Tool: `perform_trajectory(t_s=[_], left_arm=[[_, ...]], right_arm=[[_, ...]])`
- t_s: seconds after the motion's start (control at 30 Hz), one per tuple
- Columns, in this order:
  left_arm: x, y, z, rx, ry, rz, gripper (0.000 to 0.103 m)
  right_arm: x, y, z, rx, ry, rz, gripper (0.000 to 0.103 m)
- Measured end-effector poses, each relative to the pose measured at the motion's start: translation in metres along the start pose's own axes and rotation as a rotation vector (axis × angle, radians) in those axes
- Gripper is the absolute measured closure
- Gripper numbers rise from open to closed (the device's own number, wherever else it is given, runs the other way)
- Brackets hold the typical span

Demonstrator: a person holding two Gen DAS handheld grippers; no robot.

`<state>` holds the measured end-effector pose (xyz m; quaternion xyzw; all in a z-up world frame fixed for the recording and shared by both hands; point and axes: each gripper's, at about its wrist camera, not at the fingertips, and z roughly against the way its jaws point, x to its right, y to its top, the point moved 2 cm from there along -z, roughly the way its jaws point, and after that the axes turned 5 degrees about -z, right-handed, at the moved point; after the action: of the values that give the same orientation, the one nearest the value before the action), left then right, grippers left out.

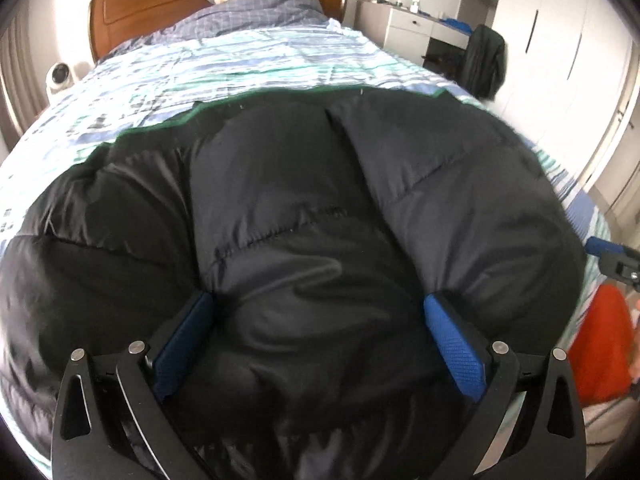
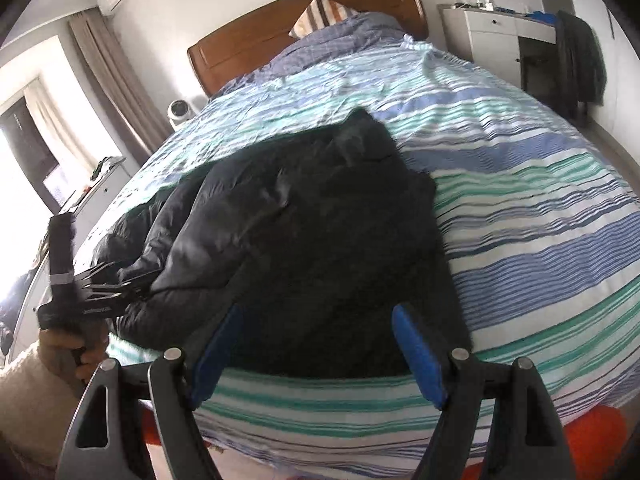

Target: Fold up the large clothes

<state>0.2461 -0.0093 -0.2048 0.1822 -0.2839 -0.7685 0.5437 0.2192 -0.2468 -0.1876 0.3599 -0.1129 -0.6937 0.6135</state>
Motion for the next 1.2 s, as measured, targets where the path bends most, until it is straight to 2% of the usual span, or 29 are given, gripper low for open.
perform_trajectory(t_s=[0.13,0.23,0.3,0.4,0.5,0.63,0.73,0.8,0.87,0.93,0.97,1.03,1.07,1.13,1.17,1.2], left_arm=[[0.003,-0.001,-0.003,0.002,0.023,-0.021,0.001],[0.007,-0.003,0.017,-0.005,0.011,-0.023,0.002],[0.012,-0.009,0.029,0.017,0.006,-0.046,0.001],[0.022,-0.023,0.026,0.022,0.039,-0.092,0.001],[0.026,-0.028,0.018,0.035,0.061,-0.102,0.001],[0.024,-0.018,0.031,-0.023,0.032,-0.097,0.002],[0.012,-0.007,0.055,0.028,-0.033,-0.031,0.001],[0.0,0.003,0.061,0.06,-0.017,0.023,0.001],[-0.016,0.012,0.055,0.063,0.015,0.079,0.001],[-0.024,0.015,0.039,0.028,0.009,0.112,0.002],[-0.024,0.014,0.03,0.005,0.007,0.114,0.002],[-0.011,0.011,0.014,-0.019,0.039,0.057,0.002],[-0.002,0.009,0.01,-0.008,0.049,0.018,0.002],[0.007,0.006,0.003,-0.01,0.042,-0.009,0.001],[0.01,0.004,-0.001,-0.005,0.062,-0.012,0.001],[0.012,0.003,-0.005,0.004,0.078,-0.018,0.001]], right_arm=[[-0.007,-0.003,-0.003,-0.019,0.012,0.009,0.023],[-0.01,-0.003,0.005,-0.018,0.009,0.026,0.023],[-0.009,-0.005,0.012,-0.007,0.009,0.033,0.023],[-0.001,-0.013,0.011,-0.027,0.014,0.015,0.023],[0.015,-0.018,0.003,-0.063,0.004,-0.064,0.023],[0.044,-0.018,0.015,-0.047,0.038,-0.197,0.023],[0.062,-0.023,0.01,-0.096,0.068,-0.281,0.023],[0.074,-0.028,0.006,-0.089,0.113,-0.364,0.023],[0.08,-0.027,0.002,-0.058,0.162,-0.422,0.023],[0.082,-0.02,-0.003,-0.014,0.205,-0.45,0.02],[0.083,-0.018,-0.009,-0.017,0.199,-0.453,0.019],[0.084,-0.016,-0.026,-0.056,0.169,-0.477,0.018],[0.084,-0.014,-0.03,-0.054,0.171,-0.483,0.018],[0.082,-0.01,-0.037,-0.037,0.18,-0.486,0.017],[0.08,-0.005,-0.041,-0.025,0.192,-0.489,0.017],[0.077,-0.001,-0.043,-0.008,0.208,-0.494,0.024]])
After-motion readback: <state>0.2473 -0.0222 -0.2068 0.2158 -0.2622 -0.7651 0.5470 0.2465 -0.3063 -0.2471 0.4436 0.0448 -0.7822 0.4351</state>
